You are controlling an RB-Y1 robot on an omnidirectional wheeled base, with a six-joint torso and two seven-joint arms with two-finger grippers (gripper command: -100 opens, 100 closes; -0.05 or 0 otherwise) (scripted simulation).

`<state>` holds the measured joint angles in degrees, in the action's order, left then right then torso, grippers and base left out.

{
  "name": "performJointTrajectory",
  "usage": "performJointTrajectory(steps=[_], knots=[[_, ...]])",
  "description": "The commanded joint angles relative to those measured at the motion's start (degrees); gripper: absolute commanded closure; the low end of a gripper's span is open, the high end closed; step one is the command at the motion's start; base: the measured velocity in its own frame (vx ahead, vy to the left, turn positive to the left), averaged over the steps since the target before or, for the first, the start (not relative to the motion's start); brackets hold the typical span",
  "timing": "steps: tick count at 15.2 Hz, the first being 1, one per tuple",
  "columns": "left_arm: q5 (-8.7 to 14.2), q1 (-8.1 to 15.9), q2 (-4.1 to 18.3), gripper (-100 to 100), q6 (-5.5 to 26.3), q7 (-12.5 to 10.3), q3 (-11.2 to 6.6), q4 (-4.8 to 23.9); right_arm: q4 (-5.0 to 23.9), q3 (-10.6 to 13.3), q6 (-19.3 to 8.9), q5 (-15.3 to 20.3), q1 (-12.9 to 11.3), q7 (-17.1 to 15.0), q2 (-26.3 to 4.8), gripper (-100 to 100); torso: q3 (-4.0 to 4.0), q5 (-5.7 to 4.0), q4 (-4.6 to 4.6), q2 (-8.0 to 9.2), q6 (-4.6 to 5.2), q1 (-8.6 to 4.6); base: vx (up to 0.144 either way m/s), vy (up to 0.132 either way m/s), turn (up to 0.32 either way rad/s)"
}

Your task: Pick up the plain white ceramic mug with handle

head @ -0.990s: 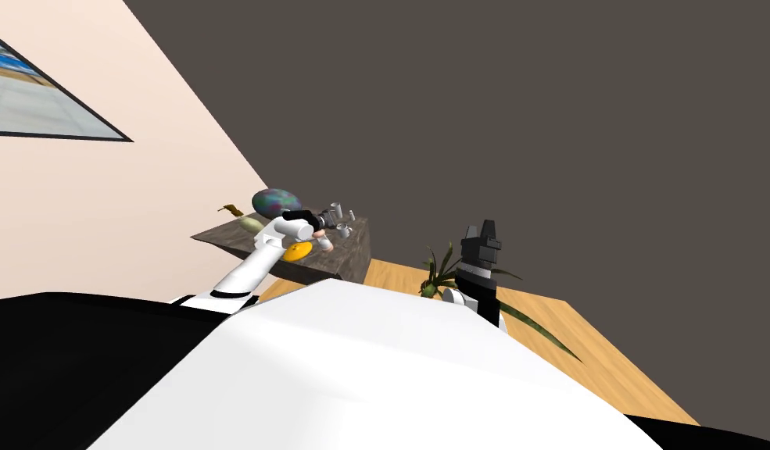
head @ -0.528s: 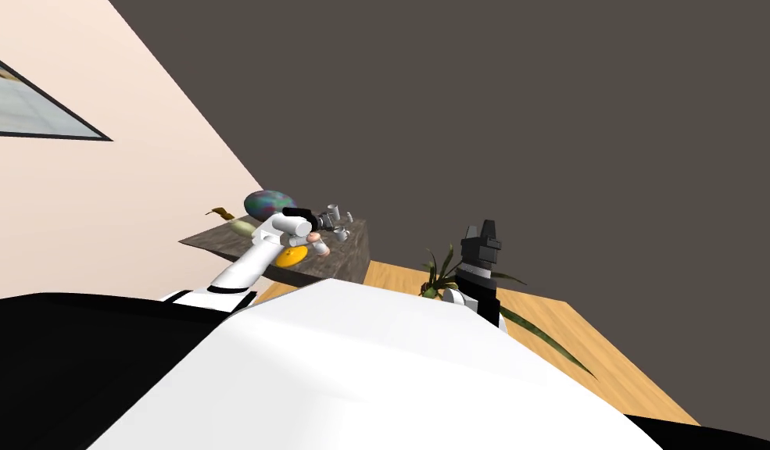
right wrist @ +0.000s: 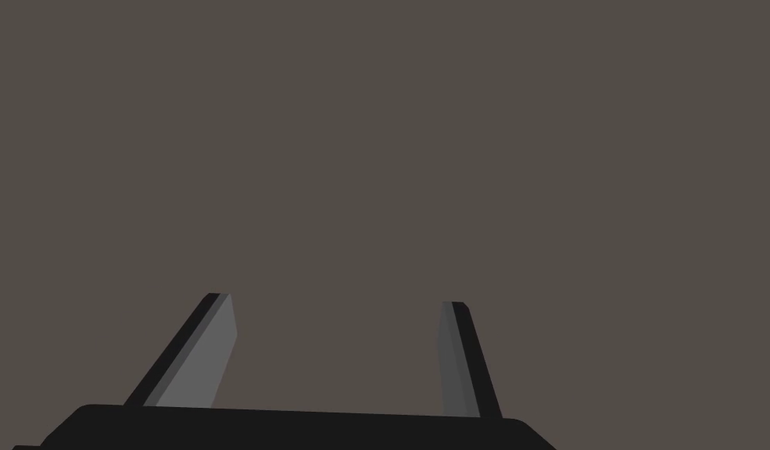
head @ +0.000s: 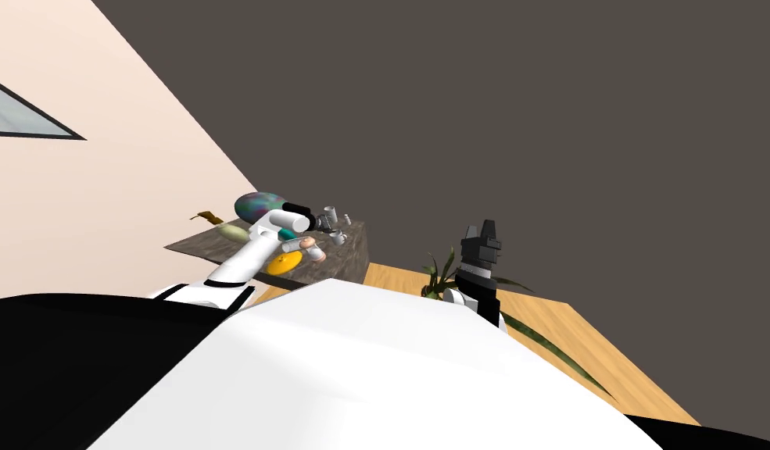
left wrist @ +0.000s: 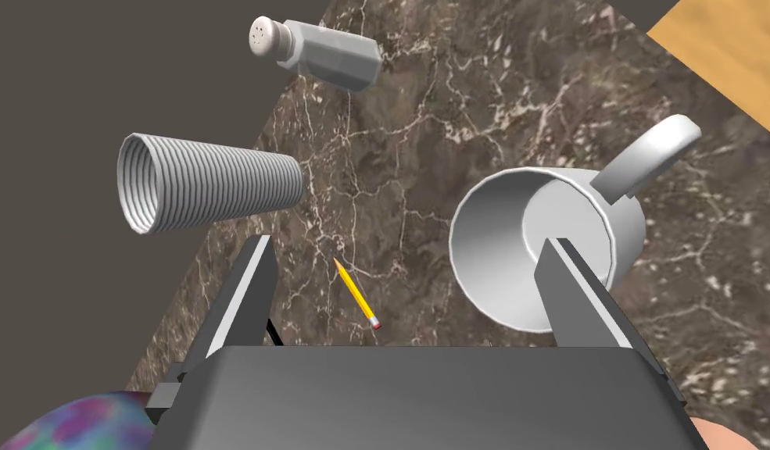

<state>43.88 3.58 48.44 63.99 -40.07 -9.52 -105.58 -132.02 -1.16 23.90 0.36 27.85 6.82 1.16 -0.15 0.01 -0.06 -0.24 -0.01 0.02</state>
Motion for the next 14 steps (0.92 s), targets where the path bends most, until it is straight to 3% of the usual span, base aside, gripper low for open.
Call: performJointTrajectory(steps=[1, 3, 4, 7, 8, 10, 11, 13, 14], knots=[[1.63, 0.71, 1.08, -100, 2.86, -1.61, 0.06, 1.23, 0.0, 0.0, 0.0, 0.0, 0.0, 0.0, 0.0, 0, 0.0, 0.0, 0.0, 0.0, 0.0, 0.0, 0.066, 0.012, -0.019], [1.63, 0.71, 1.08, -100, 5.11, -1.61, 0.06, 1.23, 0.0, 0.0, 0.0, 0.0, 0.0, 0.0, 0.0, 0, -0.03, 0.01, -0.01, -0.06, 0.01, 0.05, 0.077, 0.017, -0.02], [3.16, 1.42, 2.05, -100, 6.61, -3.12, 0.17, 2.36, 0.0, 0.0, 0.0, 0.0, 0.0, 0.0, 0.0, 0, -0.02, 0.01, -0.01, -0.04, 0.0, 0.04, 0.096, 0.01, -0.027], [3.16, 1.42, 2.05, -100, 9.19, -3.12, 0.17, 2.36, 0.0, 0.0, 0.0, 0.0, 0.0, 0.0, 0.0, 0, -0.05, 0.0, -0.02, -0.1, 0.0, 0.0, 0.075, 0.0, -0.009], [4.63, 2.03, 2.92, -100, 11.05, -4.58, 0.33, 3.45, 0.0, 0.0, 0.0, 0.0, 0.0, 0.0, 0.0, 0, -0.01, 0.0, -0.01, -0.02, 0.0, -0.02, 0.065, 0.001, -0.016], [4.63, 2.03, 2.92, -100, 13.12, -4.58, 0.33, 3.45, 0.0, 0.0, 0.0, 0.0, 0.0, 0.0, 0.0, 0, -0.03, -0.01, 0.0, -0.06, 0.01, 0.0, 0.075, 0.009, -0.018], [6.05, 2.56, 3.69, -100, 14.64, -5.97, 0.54, 4.52, 0.0, 0.0, 0.0, 0.0, 0.0, 0.0, 0.0, 0, -0.02, 0.0, -0.01, -0.03, 0.0, 0.01, 0.073, 0.0, -0.024], [6.05, 2.56, 3.69, -100, 16.88, -5.97, 0.54, 4.52, 0.0, 0.0, 0.0, 0.0, 0.0, 0.0, 0.0, 0, -0.03, 0.0, -0.01, -0.07, 0.0, -0.02, 0.073, 0.0, -0.013], [7.4, 3.02, 4.37, -100, 18.18, -7.29, 0.78, 5.53, 0.0, 0.0, 0.0, 0.0, 0.0, 0.0, 0.0, 0, -0.02, 0.0, -0.01, -0.03, 0.0, -0.02, 0.071, 0.004, -0.022]])
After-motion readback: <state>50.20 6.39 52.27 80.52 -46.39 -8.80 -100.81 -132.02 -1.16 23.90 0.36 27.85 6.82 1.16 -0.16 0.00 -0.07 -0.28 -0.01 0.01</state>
